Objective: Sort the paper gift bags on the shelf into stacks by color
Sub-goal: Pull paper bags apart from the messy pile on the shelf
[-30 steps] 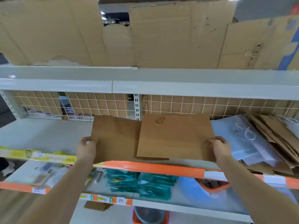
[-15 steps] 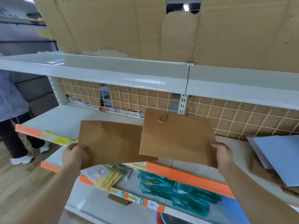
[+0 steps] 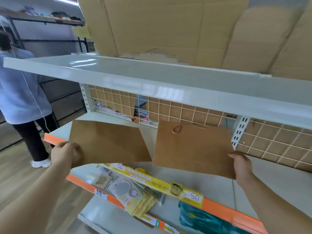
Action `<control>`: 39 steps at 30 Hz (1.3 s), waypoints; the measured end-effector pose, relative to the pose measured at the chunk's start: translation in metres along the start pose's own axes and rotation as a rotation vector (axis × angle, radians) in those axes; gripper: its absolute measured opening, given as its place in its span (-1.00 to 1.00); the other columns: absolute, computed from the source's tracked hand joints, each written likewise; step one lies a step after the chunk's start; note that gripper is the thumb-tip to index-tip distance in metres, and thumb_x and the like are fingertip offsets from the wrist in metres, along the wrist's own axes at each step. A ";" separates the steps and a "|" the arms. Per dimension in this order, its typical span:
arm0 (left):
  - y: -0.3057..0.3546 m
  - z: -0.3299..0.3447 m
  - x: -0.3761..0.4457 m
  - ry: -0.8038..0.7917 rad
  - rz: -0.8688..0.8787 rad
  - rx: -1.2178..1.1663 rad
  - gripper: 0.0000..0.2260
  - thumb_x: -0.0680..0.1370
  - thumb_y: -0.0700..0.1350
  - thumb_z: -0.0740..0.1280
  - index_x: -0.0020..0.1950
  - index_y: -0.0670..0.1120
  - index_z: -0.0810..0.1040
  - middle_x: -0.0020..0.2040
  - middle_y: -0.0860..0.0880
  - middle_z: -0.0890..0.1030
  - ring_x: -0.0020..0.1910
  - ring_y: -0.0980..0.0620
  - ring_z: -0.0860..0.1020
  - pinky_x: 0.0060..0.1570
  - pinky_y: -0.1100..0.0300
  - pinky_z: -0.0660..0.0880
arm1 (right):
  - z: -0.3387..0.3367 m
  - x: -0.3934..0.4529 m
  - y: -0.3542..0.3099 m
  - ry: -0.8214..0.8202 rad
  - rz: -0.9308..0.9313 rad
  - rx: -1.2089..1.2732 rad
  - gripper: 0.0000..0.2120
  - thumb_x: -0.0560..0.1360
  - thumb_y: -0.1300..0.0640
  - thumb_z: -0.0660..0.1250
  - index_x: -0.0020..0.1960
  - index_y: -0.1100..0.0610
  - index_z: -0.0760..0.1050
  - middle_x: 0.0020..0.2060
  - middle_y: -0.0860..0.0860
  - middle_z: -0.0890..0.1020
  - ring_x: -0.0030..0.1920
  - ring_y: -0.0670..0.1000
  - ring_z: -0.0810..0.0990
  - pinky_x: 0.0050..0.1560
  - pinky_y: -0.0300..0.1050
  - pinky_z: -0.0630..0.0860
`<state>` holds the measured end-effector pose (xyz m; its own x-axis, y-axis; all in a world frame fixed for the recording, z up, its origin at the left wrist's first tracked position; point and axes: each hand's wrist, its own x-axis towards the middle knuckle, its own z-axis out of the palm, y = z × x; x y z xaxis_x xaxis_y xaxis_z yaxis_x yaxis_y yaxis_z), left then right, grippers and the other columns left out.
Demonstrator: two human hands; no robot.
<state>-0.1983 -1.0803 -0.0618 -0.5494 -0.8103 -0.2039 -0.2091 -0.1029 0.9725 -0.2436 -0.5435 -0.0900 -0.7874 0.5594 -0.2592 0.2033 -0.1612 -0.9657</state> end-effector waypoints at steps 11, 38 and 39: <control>0.021 0.027 0.179 -0.269 0.057 0.188 -0.63 0.35 -0.08 0.50 0.12 -0.08 0.54 -0.25 -0.04 0.54 -0.29 -0.06 0.50 -0.34 0.17 0.37 | 0.134 -0.032 0.033 0.099 0.085 -0.092 -0.69 0.40 0.12 0.37 0.12 0.18 0.55 0.07 0.14 0.58 0.10 0.21 0.55 0.16 0.06 0.46; 0.020 0.057 0.353 -0.597 0.391 1.169 -0.58 0.39 0.29 0.15 -0.05 -0.01 0.54 0.02 -0.06 0.58 0.08 -0.18 0.52 0.08 0.05 0.44 | 0.421 -0.138 0.052 -0.203 0.114 -0.164 -0.70 0.46 0.18 0.35 0.18 0.14 0.46 0.06 0.11 0.60 -0.02 0.07 0.58 -0.17 -0.16 0.48; 0.022 0.055 0.352 -0.618 0.375 1.080 -0.59 0.37 0.26 0.15 -0.11 -0.05 0.53 -0.02 -0.11 0.58 0.05 -0.21 0.53 0.09 0.01 0.46 | 0.432 -0.141 0.056 -0.234 0.130 -0.203 -0.66 0.47 0.18 0.33 0.23 0.14 0.42 0.09 0.10 0.58 0.00 0.06 0.57 -0.17 -0.16 0.48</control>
<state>-0.4410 -1.3361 -0.1184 -0.9353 -0.2601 -0.2399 -0.3452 0.8193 0.4578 -0.3727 -0.9822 -0.1018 -0.8547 0.3391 -0.3930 0.4042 -0.0402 -0.9138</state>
